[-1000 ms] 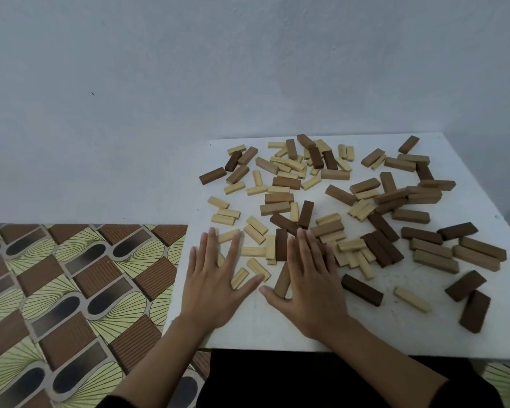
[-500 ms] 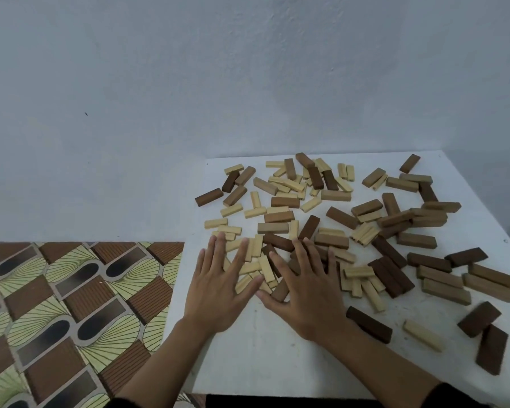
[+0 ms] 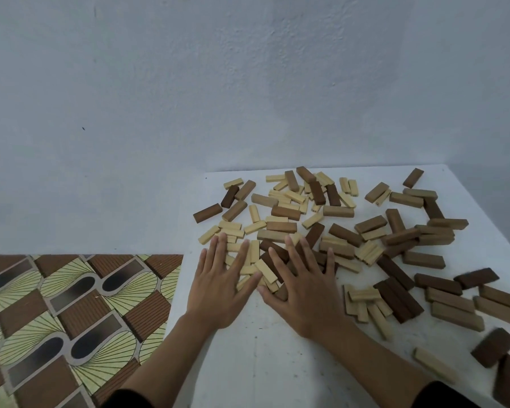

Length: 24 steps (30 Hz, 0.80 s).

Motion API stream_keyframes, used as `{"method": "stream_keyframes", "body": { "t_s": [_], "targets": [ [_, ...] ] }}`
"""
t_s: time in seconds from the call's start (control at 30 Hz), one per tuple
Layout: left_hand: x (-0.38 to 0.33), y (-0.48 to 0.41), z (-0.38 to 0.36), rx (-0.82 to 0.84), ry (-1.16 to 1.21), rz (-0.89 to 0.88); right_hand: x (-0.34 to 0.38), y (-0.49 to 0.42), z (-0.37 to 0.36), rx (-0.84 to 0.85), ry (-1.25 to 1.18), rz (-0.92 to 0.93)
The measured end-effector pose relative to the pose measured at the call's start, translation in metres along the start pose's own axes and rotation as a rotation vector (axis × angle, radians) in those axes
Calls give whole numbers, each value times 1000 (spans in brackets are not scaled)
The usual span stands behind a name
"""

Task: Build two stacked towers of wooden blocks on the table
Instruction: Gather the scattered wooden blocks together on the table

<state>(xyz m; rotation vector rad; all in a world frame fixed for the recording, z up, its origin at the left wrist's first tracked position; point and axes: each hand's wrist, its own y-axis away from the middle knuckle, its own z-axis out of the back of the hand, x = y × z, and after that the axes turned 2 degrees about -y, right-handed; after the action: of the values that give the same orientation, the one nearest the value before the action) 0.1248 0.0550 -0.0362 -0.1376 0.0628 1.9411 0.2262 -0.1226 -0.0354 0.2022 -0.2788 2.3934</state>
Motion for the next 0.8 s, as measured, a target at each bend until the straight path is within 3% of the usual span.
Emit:
{"method": "stream_keyframes", "body": {
  "t_s": [0.27, 0.37, 0.5, 0.6, 0.73, 0.8],
  "targets": [
    [3, -9, 3, -43, 154, -13, -3, -12, -3, -41, -16, -13],
    [5, -8, 11, -175, 354, 11, -4, -14, -2, -51, 1, -3],
    [28, -34, 21, -345, 352, 125, -3, -17, -1, -70, -5, -26],
    [48, -54, 11, -159, 110, -64, -5, -19, -2, -55, 0, -45],
    [46, -69, 3, -50, 123, 178, -6, -20, -3, -52, 2, -34],
    [41, -68, 0, -57, 61, 113, -7, -21, -3, -56, 2, -29]
  ]
}}
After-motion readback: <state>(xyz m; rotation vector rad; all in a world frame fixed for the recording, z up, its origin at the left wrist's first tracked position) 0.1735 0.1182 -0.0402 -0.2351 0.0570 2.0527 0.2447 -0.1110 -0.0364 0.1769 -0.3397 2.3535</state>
